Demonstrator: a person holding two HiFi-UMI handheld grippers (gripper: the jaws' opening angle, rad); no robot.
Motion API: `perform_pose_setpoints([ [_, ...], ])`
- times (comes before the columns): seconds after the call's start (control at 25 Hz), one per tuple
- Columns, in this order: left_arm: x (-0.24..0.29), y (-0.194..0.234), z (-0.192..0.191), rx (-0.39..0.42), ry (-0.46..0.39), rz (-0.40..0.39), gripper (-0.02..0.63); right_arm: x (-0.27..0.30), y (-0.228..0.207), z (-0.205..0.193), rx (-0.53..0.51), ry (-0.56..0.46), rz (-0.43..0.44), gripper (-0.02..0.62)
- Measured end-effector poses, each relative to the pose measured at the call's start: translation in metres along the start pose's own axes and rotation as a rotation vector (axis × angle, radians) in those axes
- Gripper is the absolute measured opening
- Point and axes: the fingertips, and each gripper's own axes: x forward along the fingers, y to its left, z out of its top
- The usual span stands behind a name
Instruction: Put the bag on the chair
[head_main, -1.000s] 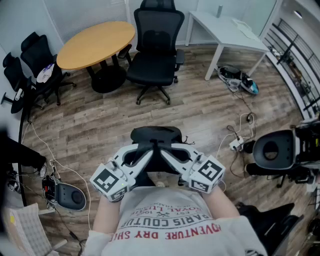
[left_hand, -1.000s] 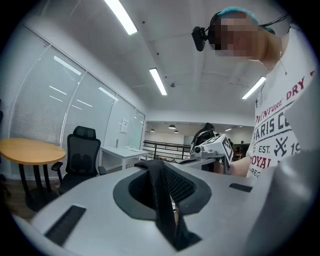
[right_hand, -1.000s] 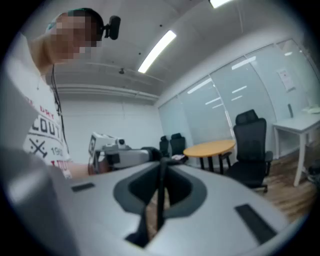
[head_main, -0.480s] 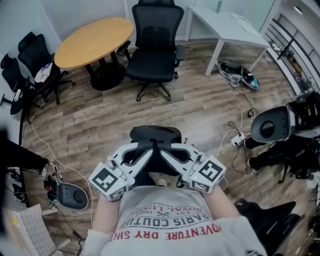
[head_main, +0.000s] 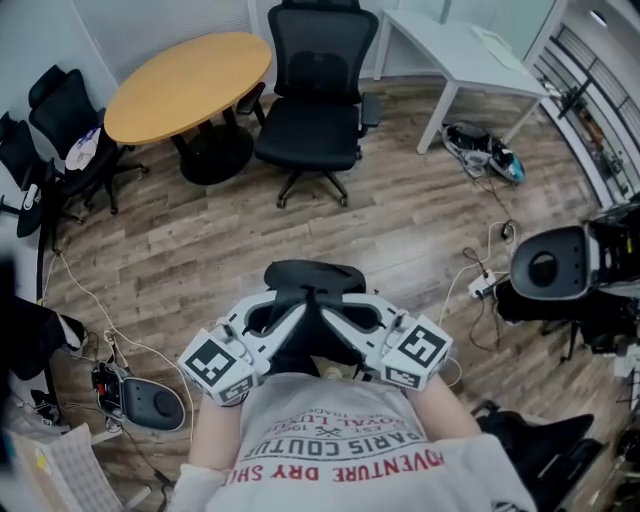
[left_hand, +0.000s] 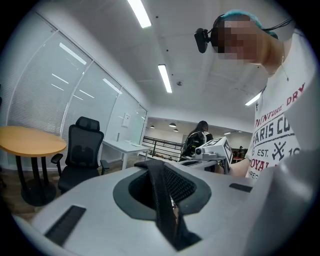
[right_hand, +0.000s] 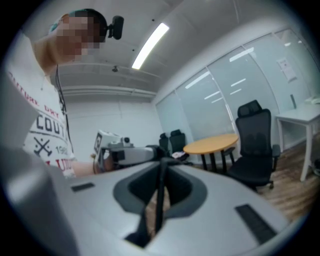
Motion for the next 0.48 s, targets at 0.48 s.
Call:
perform_pose_setpoints([
  [0.48, 0.019, 0.152, 0.043, 0.022, 0.007, -0.117, 0.069, 0.118, -0.098, 0.054, 0.058, -0.037, -0.125, 0.048],
])
